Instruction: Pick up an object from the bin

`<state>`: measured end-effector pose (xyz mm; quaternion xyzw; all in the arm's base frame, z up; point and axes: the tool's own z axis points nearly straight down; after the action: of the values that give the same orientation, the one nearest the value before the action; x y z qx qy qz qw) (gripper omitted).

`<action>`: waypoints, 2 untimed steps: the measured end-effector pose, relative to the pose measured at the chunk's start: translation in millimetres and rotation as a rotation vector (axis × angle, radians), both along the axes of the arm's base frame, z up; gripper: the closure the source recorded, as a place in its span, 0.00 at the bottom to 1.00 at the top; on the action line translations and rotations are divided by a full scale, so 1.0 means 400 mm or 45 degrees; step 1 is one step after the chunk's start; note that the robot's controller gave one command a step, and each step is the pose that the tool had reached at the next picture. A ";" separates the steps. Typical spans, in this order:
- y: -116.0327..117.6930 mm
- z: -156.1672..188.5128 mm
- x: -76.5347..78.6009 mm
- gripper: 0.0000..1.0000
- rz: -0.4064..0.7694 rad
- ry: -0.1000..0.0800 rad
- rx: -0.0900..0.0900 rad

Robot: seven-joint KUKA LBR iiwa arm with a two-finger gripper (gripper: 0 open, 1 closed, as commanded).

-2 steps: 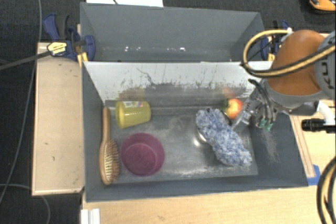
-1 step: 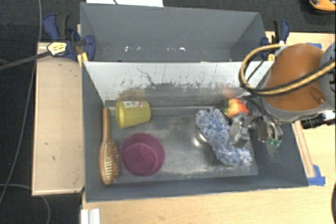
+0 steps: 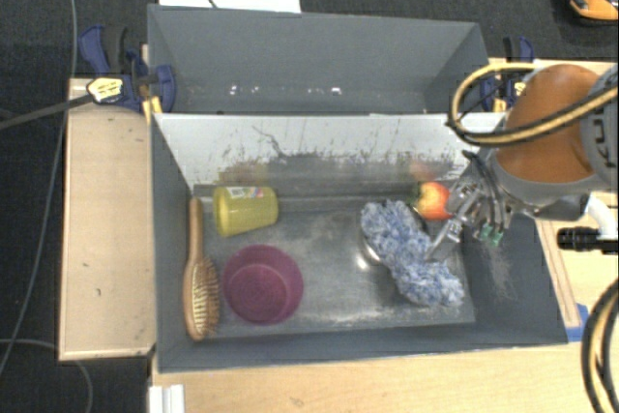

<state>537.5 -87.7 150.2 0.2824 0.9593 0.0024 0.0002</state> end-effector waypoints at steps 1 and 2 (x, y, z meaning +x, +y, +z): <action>-0.002 -0.001 0.000 1.00 0.002 0.001 -0.001; -0.002 -0.001 0.000 1.00 0.003 0.001 -0.001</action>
Offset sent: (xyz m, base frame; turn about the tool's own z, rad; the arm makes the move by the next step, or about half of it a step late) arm 0.0000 0.0000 0.0000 0.0000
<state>537.6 -88.4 149.8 0.2811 0.9597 0.0019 -0.0002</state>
